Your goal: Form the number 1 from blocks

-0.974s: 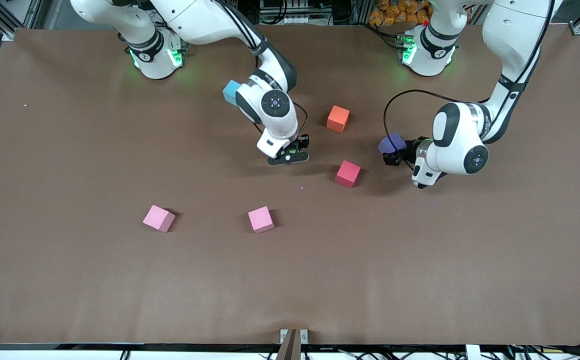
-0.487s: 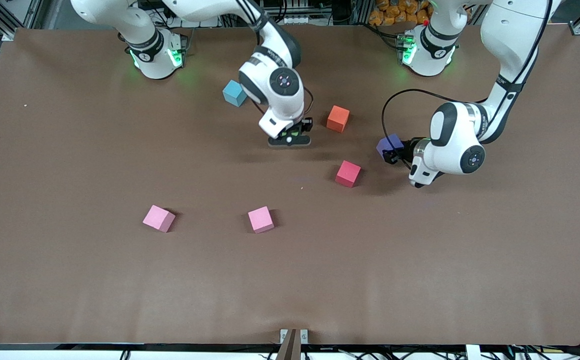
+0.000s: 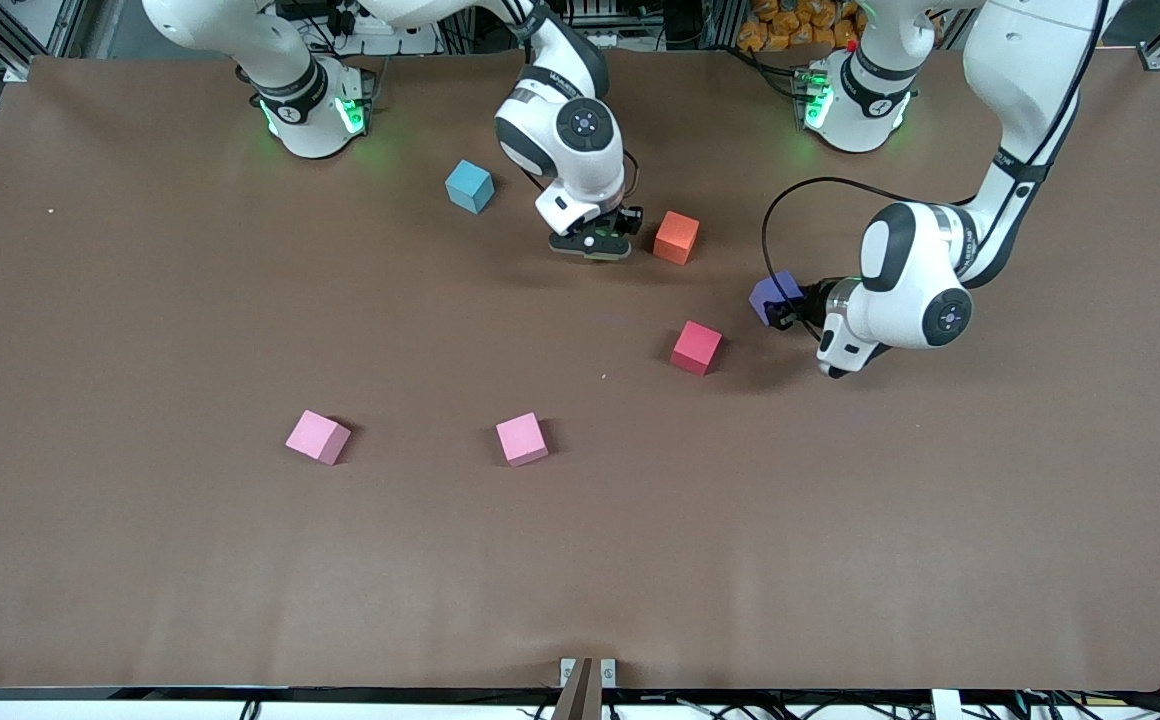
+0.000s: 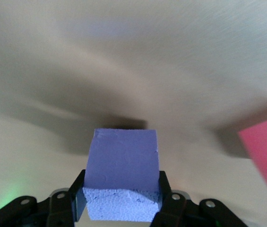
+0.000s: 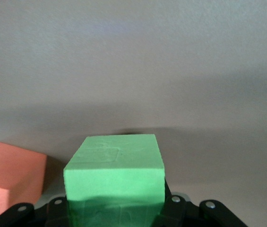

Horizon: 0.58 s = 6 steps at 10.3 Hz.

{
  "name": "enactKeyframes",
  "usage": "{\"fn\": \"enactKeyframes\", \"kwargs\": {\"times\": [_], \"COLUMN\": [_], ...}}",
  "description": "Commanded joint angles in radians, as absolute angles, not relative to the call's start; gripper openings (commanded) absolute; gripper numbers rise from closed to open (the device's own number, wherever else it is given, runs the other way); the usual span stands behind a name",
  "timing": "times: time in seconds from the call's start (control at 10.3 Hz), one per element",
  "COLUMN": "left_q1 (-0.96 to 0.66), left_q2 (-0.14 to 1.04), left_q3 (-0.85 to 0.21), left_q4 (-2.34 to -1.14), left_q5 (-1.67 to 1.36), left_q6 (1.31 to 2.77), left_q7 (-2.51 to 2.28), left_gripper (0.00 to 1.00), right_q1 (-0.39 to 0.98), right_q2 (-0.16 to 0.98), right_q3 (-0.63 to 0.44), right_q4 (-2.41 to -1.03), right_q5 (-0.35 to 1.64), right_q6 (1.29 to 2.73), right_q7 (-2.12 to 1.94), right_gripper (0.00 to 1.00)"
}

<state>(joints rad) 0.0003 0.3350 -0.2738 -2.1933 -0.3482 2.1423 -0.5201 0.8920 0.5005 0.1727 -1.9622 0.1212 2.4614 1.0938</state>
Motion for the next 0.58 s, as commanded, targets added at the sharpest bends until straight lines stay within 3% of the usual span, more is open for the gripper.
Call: {"fn": "enactKeyframes", "kwargs": {"times": [0.0, 0.19, 0.49], "left_q1": [0.011, -0.001, -0.038], "left_q2": [0.156, 0.072, 0.116], "left_q3": [-0.284, -0.282, -0.372], "left_q4": [-2.210, -2.177, -2.033], "left_q5": [-0.362, -0.361, -0.209], "left_q6": [2.137, 2.135, 2.115], "left_q7": [-0.500, -0.506, -0.706], "left_gripper": [0.60, 0.60, 0.60], "right_q1": [0.881, 0.881, 0.881], "right_q2": [0.440, 0.440, 0.448], "right_q3": [0.184, 0.184, 0.186], "right_q4": [-2.055, -2.066, -2.097], "right_q5": [0.123, 0.123, 0.123], "right_q6": [2.502, 2.516, 2.565], "right_q7": [1.103, 1.103, 1.101], "right_gripper": [0.00, 0.00, 0.00]}}
